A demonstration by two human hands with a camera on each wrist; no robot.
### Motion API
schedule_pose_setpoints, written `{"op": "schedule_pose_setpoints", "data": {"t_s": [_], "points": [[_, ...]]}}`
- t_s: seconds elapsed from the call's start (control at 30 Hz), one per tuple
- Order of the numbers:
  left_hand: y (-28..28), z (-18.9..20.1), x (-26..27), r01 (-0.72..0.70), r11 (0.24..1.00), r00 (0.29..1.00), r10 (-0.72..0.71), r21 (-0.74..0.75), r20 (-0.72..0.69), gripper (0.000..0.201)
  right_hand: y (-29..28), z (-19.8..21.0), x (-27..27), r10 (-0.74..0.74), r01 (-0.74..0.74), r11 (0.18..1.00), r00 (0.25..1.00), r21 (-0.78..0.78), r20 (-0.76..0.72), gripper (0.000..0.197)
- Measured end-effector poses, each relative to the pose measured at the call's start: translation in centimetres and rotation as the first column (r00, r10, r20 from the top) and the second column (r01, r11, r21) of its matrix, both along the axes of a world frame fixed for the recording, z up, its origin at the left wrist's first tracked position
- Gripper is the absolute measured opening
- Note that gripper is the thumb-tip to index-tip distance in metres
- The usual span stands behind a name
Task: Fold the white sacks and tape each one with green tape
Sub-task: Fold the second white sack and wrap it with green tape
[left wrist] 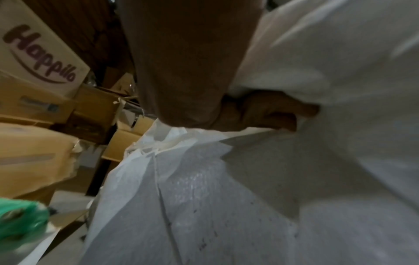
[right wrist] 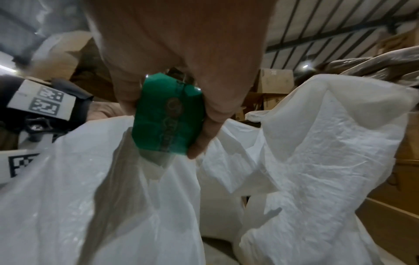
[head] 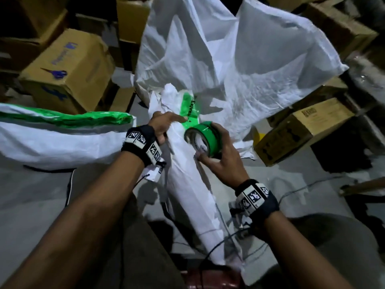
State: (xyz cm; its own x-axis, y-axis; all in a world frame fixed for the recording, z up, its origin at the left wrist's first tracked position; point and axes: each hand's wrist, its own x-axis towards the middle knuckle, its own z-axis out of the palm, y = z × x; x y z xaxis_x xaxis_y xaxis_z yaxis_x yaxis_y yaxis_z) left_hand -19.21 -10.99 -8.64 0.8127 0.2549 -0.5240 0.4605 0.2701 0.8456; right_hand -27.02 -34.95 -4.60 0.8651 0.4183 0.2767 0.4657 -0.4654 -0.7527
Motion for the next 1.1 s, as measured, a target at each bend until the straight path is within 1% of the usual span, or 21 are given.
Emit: {"op": "schedule_pose_setpoints", "data": {"t_s": [0.07, 0.1, 0.13, 0.2, 0.27, 0.33, 0.37, 0.4, 0.43, 0.47, 0.5, 0.53, 0.57, 0.63, 0.67, 0.77, 0.83, 0.93, 0.97, 1.03, 1.1], "points": [[1.2, -6.0, 2.1, -0.038, 0.999, 0.998, 0.036, -0.036, -0.057, 0.095, 0.0, -1.5, 0.5, 0.000, -0.001, 0.999, 0.999, -0.032, -0.049, 0.081], [1.4, -7.6, 2.3, -0.077, 0.996, 0.993, 0.073, -0.038, -0.097, 0.104, 0.3, -2.5, 0.9, 0.008, -0.011, 0.999, 0.997, -0.035, -0.077, 0.081], [0.9, -6.1, 1.4, -0.125, 0.991, 0.986, 0.119, -0.043, -0.117, 0.108, 0.6, -3.8, 1.6, 0.014, -0.018, 0.999, 0.993, -0.030, -0.114, 0.082], [1.2, -6.0, 1.0, -0.250, 0.968, 0.963, 0.246, -0.025, -0.109, 0.098, 1.7, -6.3, 3.3, 0.020, -0.023, 1.000, 0.982, -0.016, -0.189, 0.084], [2.9, -9.6, 1.6, -0.413, 0.911, 0.907, 0.410, -0.007, -0.091, 0.090, 4.1, -9.1, 5.9, 0.060, -0.067, 0.998, 0.964, -0.021, -0.258, 0.088], [3.9, -9.8, 1.0, -0.566, 0.824, 0.821, 0.564, 0.007, -0.090, 0.092, 7.6, -11.3, 8.4, 0.136, -0.159, 0.986, 0.947, -0.055, -0.291, 0.093], [4.5, -9.5, 0.3, -0.626, 0.780, 0.776, 0.625, 0.020, -0.085, 0.078, 9.5, -12.1, 9.3, 0.179, -0.205, 0.977, 0.934, -0.055, -0.309, 0.095], [5.1, -8.8, -0.4, -0.668, 0.742, 0.738, 0.670, 0.054, -0.082, 0.058, 11.2, -13.0, 10.0, 0.212, -0.236, 0.971, 0.919, -0.032, -0.332, 0.096], [5.8, -8.1, -0.8, -0.699, 0.710, 0.703, 0.704, 0.083, -0.104, 0.047, 12.8, -13.9, 10.3, 0.232, -0.248, 0.969, 0.906, 0.000, -0.355, 0.097], [6.8, -7.9, -1.3, -0.703, 0.705, 0.696, 0.709, 0.092, -0.118, 0.052, 14.0, -14.6, 10.4, 0.243, -0.253, 0.967, 0.895, 0.023, -0.373, 0.098], [7.6, -7.8, -1.6, -0.693, 0.715, 0.704, 0.698, 0.090, -0.130, 0.067, 14.8, -15.2, 10.3, 0.249, -0.254, 0.966, 0.887, 0.040, -0.390, 0.099], [8.2, -7.6, -2.0, -0.684, 0.724, 0.716, 0.689, 0.086, -0.111, 0.073, 15.3, -15.8, 10.1, 0.250, -0.247, 0.967, 0.882, 0.059, -0.400, 0.099], [8.8, -7.7, -2.2, -0.679, 0.727, 0.723, 0.686, 0.102, -0.082, 0.065, 15.6, -16.2, 9.8, 0.250, -0.236, 0.968, 0.881, 0.085, -0.402, 0.100], [9.5, -8.1, -2.8, -0.648, 0.735, 0.744, 0.667, 0.197, -0.042, 0.046, 15.8, -16.4, 9.3, 0.252, -0.223, 0.967, 0.886, 0.119, -0.390, 0.100], [9.6, -7.8, -3.2, -0.638, 0.727, 0.748, 0.664, 0.255, -0.021, 0.041, 15.9, -16.2, 9.1, 0.259, -0.228, 0.966, 0.889, 0.124, -0.378, 0.100], [10.4, -8.2, -4.6, -0.644, 0.693, 0.741, 0.671, 0.323, 0.039, 0.045, 16.0, -15.3, 8.9, 0.304, -0.288, 0.953, 0.909, 0.094, -0.285, 0.097], [10.8, -8.8, -5.5, -0.674, 0.692, 0.724, 0.689, 0.257, 0.043, 0.048, 16.1, -14.5, 8.7, 0.314, -0.319, 0.948, 0.921, 0.016, -0.232, 0.095], [10.5, -8.6, -6.5, -0.694, 0.697, 0.714, 0.699, 0.179, 0.048, 0.037, 16.5, -13.3, 7.6, 0.290, -0.302, 0.951, 0.945, -0.069, -0.151, 0.090], [10.4, -8.7, -6.6, -0.693, 0.703, 0.717, 0.695, 0.160, 0.053, 0.034, 16.6, -13.0, 7.2, 0.288, -0.297, 0.953, 0.950, -0.057, -0.124, 0.087], [10.4, -8.7, -6.6, -0.684, 0.719, 0.729, 0.682, 0.124, 0.061, 0.035, 16.5, -12.1, 6.7, 0.295, -0.295, 0.955, 0.951, 0.012, -0.097, 0.082], [10.2, -8.3, -6.6, -0.680, 0.729, 0.733, 0.676, 0.081, 0.074, 0.039, 16.5, -11.0, 6.9, 0.300, -0.297, 0.954, 0.939, 0.043, -0.171, 0.079]]}}
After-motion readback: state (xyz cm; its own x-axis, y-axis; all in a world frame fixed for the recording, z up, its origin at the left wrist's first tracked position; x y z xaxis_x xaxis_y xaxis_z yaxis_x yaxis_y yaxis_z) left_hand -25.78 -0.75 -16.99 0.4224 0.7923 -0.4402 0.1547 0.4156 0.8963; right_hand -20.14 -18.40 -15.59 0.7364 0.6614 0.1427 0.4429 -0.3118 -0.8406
